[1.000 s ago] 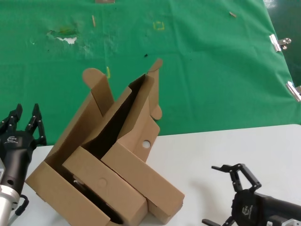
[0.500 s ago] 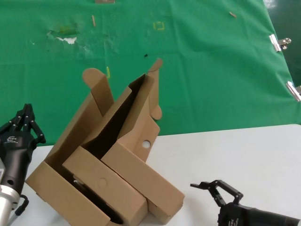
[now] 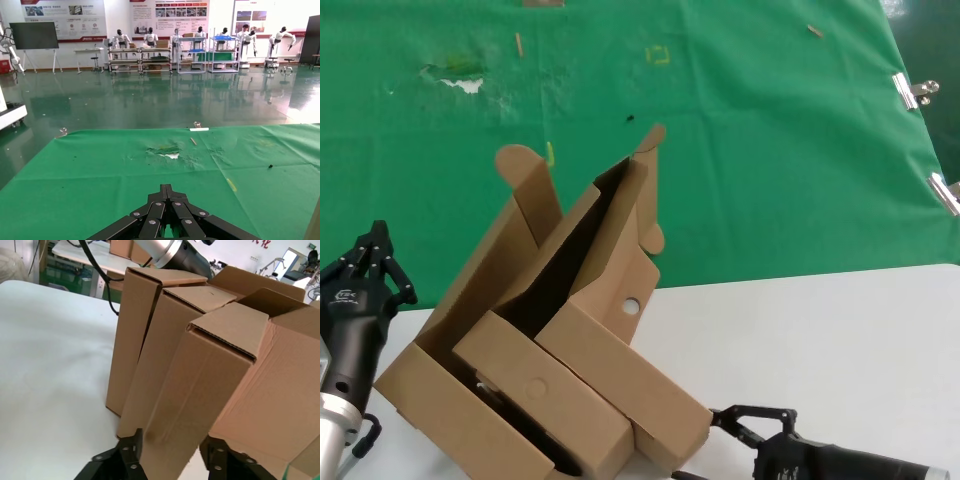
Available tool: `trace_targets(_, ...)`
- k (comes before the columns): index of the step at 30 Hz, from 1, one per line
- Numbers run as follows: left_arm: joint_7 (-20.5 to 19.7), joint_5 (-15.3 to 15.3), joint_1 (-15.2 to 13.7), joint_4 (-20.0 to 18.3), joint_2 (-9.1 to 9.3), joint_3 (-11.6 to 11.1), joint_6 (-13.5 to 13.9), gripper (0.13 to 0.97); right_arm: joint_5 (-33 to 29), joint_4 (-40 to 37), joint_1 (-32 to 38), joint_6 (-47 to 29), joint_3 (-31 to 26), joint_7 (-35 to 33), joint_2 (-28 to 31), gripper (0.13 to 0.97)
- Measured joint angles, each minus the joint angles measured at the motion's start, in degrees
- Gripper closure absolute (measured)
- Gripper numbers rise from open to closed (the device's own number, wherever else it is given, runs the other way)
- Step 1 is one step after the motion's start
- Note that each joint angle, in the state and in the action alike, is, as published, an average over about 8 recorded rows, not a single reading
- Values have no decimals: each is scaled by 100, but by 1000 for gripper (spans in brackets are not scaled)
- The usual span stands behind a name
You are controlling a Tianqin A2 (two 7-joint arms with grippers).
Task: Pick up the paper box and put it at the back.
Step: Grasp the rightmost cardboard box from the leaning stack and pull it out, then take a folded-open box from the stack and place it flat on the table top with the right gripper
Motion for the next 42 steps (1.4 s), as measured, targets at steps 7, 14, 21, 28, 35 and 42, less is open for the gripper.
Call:
trace_targets(7,0,1,0,0,0,0,0,957,33,-33,37,16,-80,140,22,681)
trace_targets(14,1,1,0,0,0,0,0,957,238,90,-54,47,25,452,53,808)
trace_targets(21,1,1,0,0,0,0,0,957,638,459,-222,364,516,1049,-18,908)
trace_targets(28,1,0,0,0,0,0,0,957,363,768,-91,1569,1060,2001,49,943)
trace_targets(35,1,0,0,0,0,0,0,957,-1271,687,516,3040,567,3467,689,956)
trace_targets(42,1,0,0,0,0,0,0,957,-3307,357,1601,2601,-249,4359,772,956)
